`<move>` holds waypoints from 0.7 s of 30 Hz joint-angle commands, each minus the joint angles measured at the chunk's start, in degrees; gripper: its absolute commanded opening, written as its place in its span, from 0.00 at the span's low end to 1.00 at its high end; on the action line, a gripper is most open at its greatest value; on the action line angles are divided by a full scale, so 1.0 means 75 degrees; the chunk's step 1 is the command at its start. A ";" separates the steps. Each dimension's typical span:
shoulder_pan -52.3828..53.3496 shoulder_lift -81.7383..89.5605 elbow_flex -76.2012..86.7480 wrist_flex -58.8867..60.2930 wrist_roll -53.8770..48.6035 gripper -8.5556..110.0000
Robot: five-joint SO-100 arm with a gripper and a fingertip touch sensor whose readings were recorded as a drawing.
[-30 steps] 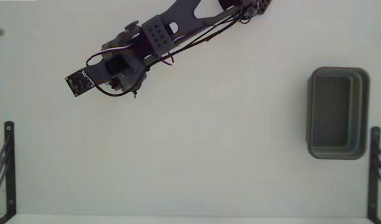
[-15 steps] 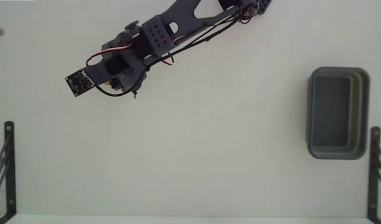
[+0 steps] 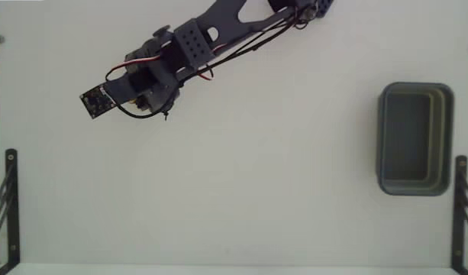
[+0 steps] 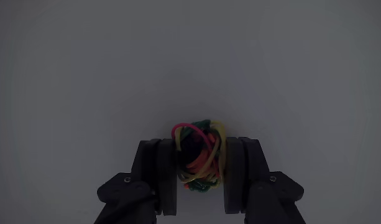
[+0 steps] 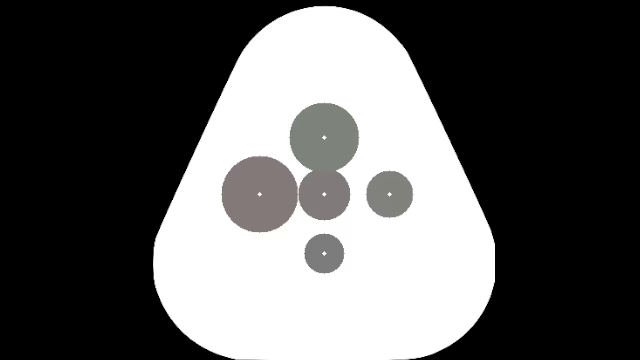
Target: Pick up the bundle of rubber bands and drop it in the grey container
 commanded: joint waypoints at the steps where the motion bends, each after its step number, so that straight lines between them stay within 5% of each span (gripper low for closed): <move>1: 0.0165 0.0310 -0.0397 0.0214 0.0035 0.43; 21: 0.0165 0.0318 -0.1648 0.1473 0.0035 0.43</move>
